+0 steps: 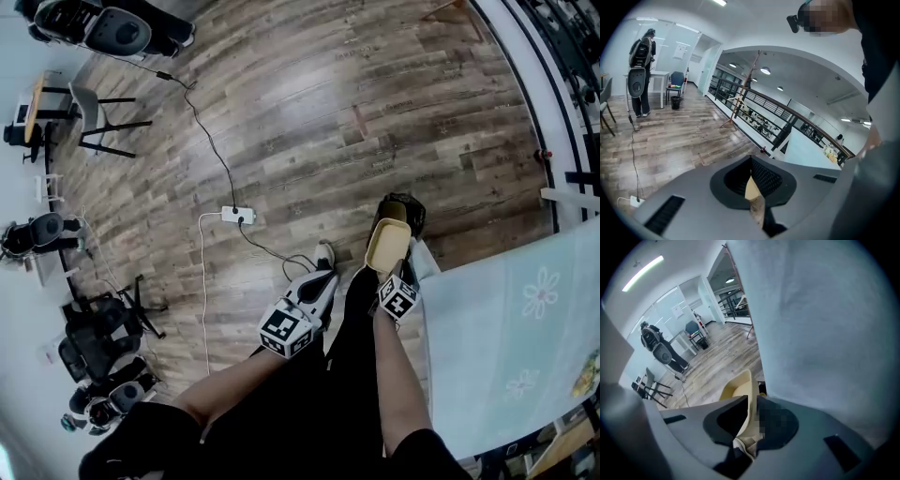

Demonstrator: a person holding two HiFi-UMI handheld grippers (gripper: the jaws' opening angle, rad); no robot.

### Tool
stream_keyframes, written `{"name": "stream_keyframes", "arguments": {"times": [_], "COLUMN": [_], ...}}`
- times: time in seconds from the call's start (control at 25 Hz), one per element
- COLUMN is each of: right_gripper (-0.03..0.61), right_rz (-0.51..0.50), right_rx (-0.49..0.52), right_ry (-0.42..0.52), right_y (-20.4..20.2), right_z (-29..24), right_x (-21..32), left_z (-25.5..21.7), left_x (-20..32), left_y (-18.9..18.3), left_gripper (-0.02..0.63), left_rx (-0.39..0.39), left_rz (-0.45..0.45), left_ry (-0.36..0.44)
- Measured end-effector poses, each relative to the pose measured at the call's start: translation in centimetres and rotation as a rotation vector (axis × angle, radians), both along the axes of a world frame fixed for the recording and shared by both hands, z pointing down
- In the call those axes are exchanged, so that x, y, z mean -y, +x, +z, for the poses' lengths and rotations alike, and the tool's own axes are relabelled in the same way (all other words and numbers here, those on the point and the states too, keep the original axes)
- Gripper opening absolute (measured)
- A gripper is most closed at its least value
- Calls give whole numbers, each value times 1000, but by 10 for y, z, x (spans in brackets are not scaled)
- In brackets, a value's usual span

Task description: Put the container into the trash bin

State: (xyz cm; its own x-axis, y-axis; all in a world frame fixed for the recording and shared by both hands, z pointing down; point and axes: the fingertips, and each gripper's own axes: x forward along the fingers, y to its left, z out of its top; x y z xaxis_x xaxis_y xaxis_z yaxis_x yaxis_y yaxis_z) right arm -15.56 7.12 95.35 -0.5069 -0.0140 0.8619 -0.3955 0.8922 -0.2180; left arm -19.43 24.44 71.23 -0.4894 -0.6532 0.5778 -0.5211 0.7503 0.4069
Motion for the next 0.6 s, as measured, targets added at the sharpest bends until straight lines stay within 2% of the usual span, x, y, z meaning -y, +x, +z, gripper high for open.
{"name": "stream_keyframes", "arguments": {"times": [0.08, 0.16, 0.32, 0.6], "right_gripper": [62, 125, 132, 132], "right_rz": [31, 27, -7, -15], "right_rx": [-9, -32, -54, -36], "right_ry": [10, 9, -4, 1], "right_y": [3, 7, 14, 17], "right_z": [4, 11, 17, 0], "right_x": [0, -1, -4, 5], "left_z": [1, 3, 8, -3], "left_x": [1, 3, 4, 10], "left_y": [-1, -2, -3, -5], "left_gripper": [15, 15, 15, 15], "left_rx": [-11, -19, -22, -10], "left_rz": [3, 2, 16, 40], "left_ry": [7, 14, 13, 32]}}
